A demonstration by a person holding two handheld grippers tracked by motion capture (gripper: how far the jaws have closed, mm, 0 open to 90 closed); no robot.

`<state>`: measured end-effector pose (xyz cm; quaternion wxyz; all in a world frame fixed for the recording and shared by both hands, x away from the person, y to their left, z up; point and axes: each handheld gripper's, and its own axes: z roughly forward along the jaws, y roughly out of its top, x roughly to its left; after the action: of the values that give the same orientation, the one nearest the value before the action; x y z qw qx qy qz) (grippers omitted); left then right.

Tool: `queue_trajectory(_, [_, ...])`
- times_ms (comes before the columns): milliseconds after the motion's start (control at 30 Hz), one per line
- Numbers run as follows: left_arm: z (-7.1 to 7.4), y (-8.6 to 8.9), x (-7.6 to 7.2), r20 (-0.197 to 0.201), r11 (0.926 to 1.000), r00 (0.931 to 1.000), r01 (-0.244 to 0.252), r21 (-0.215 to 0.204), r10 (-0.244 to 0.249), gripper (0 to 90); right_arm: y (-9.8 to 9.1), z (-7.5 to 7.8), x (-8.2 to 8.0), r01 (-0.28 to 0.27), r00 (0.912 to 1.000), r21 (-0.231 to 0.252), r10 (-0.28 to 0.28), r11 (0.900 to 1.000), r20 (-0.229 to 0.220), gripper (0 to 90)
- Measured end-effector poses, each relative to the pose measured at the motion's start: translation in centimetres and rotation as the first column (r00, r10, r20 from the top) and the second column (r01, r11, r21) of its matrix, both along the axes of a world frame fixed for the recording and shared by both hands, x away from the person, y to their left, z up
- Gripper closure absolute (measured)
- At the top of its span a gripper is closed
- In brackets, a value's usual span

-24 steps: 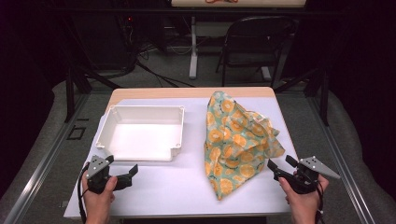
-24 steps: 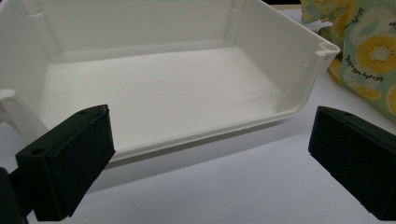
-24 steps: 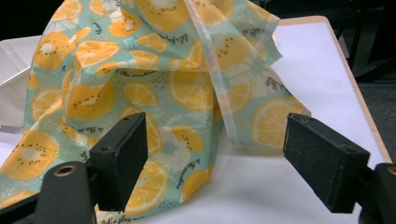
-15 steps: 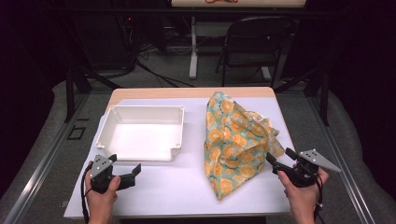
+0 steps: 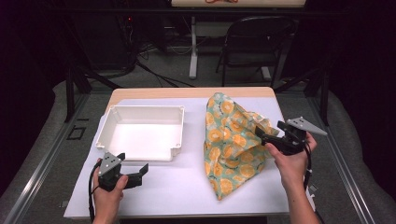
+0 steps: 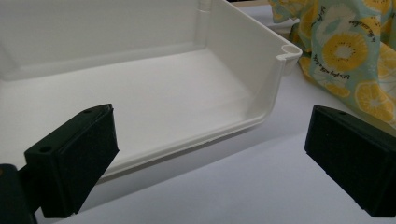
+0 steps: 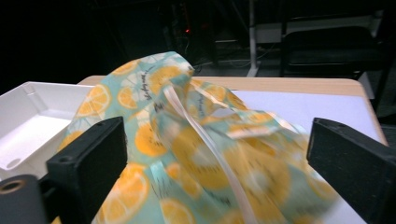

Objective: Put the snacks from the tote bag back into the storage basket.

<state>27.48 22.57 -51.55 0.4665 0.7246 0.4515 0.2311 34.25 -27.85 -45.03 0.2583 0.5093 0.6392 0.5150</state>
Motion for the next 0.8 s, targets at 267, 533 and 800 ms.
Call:
queue_trajectory(267, [0.3,-1.3,0.3,0.001,0.999,0.999,0.045,0.008,-0.045,3.7,2.4,-0.8,2.5,-0.067,0.9972,-0.058,0.065,0.9961,-0.037,17.2])
queue_trajectory(533, [0.9,-2.4,0.8,0.003,0.9965,0.9968,0.08,-0.025,-0.079,7.2,2.6,-1.8,1.1,-0.11,0.9938,-0.052,0.109,0.9925,-0.024,86.2])
queue_trajectory(800, [2.0,-4.8,1.2,0.029,0.9902,0.9907,0.134,-0.041,-0.133,12.8,3.8,-1.4,-3.1,-0.214,0.9757,-0.045,0.216,0.9758,0.037,89.4])
